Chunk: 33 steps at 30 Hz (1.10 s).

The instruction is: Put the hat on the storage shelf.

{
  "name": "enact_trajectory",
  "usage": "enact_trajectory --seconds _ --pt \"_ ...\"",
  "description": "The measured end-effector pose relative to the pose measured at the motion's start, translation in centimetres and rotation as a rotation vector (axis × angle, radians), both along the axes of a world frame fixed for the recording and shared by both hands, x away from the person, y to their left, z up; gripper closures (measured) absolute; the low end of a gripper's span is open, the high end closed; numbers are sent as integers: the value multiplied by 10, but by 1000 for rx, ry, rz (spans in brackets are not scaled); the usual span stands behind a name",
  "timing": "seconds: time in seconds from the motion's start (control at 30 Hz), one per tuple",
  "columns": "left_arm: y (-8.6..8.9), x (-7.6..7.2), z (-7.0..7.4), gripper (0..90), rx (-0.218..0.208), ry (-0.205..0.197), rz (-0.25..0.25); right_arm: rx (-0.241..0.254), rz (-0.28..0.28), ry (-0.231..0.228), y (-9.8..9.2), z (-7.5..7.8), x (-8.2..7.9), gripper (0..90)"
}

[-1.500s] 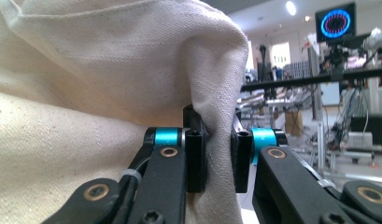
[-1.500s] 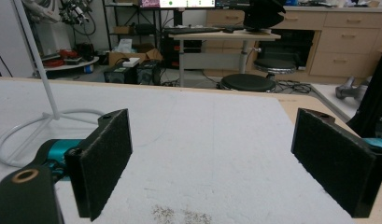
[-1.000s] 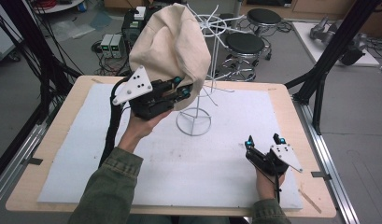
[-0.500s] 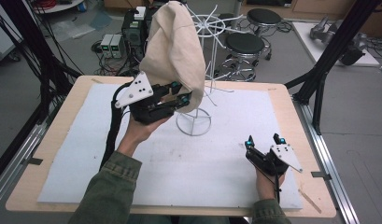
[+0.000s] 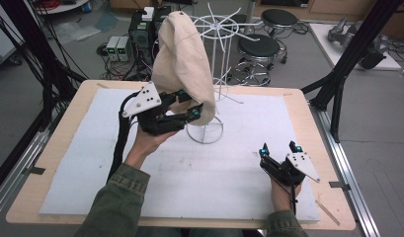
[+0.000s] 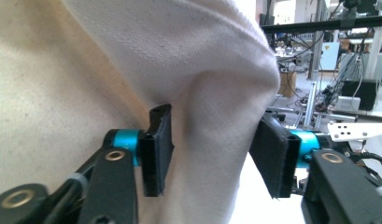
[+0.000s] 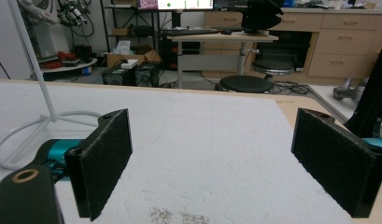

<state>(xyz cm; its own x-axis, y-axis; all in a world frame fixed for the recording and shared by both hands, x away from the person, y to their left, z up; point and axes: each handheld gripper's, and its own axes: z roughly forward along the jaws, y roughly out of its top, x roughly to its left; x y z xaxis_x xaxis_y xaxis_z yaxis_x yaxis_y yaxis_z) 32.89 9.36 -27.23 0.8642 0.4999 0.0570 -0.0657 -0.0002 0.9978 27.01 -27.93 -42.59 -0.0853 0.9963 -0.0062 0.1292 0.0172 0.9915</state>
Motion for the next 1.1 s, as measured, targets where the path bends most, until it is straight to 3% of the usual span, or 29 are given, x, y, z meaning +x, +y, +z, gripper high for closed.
enact_trajectory --seconds 0.17,0.33,0.6,1.1 --pt "8 0 -5 374 -42 -1 34 0 -2 0 0 0 0 113" --pt "13 -2 -5 302 -58 -7 55 2 -9 -4 -1 0 0 113" --pt "19 -4 -7 287 -71 -7 63 0 -7 -8 -1 0 0 113" --pt "52 -19 -14 268 -110 -4 118 -3 -7 -2 1 0 0 113"
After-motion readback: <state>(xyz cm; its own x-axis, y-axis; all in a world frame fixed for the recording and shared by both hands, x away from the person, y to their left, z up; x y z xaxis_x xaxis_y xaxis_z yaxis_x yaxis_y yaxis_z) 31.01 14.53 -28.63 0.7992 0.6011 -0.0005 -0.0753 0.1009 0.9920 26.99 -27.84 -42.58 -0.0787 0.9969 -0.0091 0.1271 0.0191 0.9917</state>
